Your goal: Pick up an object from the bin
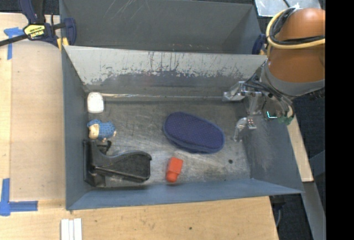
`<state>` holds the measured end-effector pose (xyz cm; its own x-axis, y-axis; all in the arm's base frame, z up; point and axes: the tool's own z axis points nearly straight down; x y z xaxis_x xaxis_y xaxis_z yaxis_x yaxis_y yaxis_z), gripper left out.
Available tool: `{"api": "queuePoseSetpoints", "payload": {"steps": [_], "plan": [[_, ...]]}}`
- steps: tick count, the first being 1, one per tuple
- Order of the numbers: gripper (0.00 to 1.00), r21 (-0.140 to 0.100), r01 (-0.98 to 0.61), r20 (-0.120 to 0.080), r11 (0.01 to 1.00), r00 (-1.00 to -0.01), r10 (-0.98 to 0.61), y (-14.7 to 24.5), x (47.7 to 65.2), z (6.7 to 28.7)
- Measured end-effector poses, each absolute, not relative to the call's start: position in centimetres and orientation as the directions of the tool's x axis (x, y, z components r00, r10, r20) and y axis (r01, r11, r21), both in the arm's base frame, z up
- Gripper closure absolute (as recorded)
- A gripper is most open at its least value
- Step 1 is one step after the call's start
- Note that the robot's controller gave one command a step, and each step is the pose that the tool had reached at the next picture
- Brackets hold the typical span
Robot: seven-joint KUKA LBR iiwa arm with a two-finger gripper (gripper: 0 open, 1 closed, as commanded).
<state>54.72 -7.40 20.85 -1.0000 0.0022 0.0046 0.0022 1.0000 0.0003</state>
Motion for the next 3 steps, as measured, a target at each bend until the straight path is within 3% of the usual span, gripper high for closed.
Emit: {"api": "queuePoseSetpoints", "payload": {"steps": [1,2,3], "plan": [[0.0,-0.003,-0.228,0.003,0.974,-0.974,-0.228,-2.3,57.8,8.1],[1.0,-0.005,-0.227,-0.001,0.974,-0.974,-0.227,-2.4,57.9,8.4],[1.0,-0.005,-0.308,-0.012,0.951,-0.951,-0.308,-3.6,58.8,22.2]]}}
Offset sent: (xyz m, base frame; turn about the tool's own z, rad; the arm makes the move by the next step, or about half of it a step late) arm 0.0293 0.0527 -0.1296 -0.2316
